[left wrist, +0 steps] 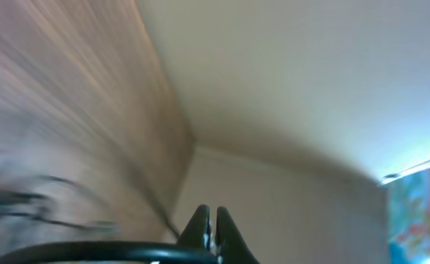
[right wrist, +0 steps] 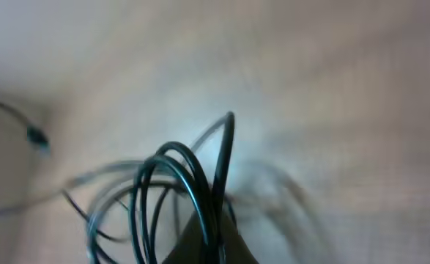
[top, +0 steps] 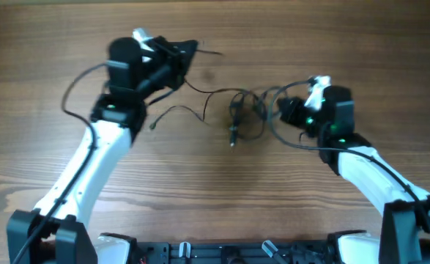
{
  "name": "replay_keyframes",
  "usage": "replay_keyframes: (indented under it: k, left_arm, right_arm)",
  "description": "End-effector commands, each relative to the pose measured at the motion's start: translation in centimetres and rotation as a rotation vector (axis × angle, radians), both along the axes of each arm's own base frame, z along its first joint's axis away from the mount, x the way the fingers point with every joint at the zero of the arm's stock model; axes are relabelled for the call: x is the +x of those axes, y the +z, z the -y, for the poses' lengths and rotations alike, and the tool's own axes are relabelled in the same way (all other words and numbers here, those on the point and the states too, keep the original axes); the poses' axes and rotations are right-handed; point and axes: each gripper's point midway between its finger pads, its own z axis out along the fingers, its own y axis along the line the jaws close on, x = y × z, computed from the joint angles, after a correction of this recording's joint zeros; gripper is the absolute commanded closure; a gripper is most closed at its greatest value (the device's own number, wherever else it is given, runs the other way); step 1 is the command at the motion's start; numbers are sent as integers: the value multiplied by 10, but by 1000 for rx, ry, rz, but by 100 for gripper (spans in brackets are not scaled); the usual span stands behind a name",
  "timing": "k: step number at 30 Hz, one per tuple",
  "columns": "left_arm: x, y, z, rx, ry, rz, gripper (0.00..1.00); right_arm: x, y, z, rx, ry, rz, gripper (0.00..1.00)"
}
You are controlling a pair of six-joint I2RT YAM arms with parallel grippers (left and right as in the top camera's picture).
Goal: Untangle cables
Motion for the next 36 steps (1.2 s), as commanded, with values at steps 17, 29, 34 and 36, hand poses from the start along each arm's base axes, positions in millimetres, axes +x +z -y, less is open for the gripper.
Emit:
replay_keyframes:
  k: [17, 29, 34, 36]
  left_arm:
    - [-70, -107, -64, 437, -209, -262, 2]
    - [-70, -94, 28, 601, -374, 7, 3]
    - [-76, -125, 55, 688, -415, -17, 2]
    - [-75, -132, 70, 685, -442, 2, 2]
  right_arm:
    - [-35, 188, -43, 339, 482, 649, 0]
    - [-50, 155, -93, 350, 578, 499, 8]
    - [-44, 180, -88, 505, 492, 456, 92]
    - [-46, 188, -87, 524, 489, 481, 95]
